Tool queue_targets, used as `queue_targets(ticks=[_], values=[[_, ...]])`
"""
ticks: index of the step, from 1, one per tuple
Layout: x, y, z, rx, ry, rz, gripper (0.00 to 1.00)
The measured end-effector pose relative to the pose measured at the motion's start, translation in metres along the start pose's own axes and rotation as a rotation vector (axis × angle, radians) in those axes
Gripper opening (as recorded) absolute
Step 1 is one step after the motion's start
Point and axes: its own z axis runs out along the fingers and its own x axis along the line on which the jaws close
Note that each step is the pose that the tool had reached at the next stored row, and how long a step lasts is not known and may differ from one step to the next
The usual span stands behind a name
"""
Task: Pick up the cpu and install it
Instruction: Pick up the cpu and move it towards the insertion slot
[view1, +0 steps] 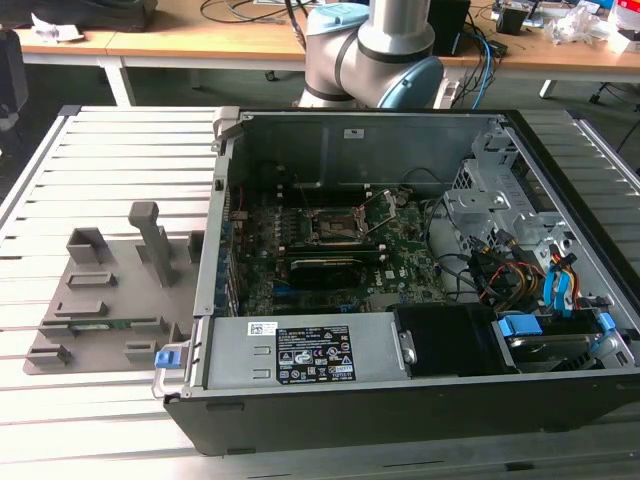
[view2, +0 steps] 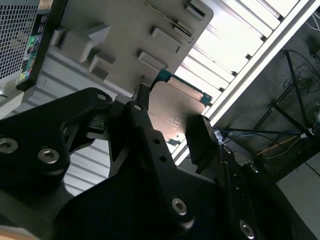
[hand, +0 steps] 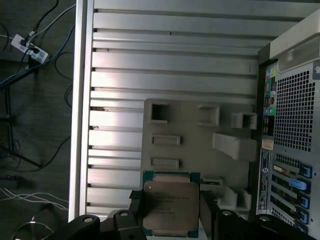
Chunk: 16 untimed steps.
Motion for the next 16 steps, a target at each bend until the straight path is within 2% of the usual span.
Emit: queue_targets(ticks=[4,9,11,13,14,15,16], values=[[0.0002,-0.0003,-0.0172,0.0,0.0,0.0,0.54],[0.0006,-0.0008,-0.0508,0.0,0.0,0.0,0.54],[0.0007,-0.0009,-0.0578,0.0,-0.0001,0.0,0.54],[0.0008,-0.0011,-0.0682,0.0001,0.0001,0.0,0.54],[0.0009,-0.001,-0.0692,-0.0014,-0.0001,0.0,0.54],[0.0009,-0.001,-0.0691,-0.0236,-0.0012,0.0,0.54],[0.0009,-0.0011,-0.0691,-0.0577,-0.0028,-0.001,0.54]])
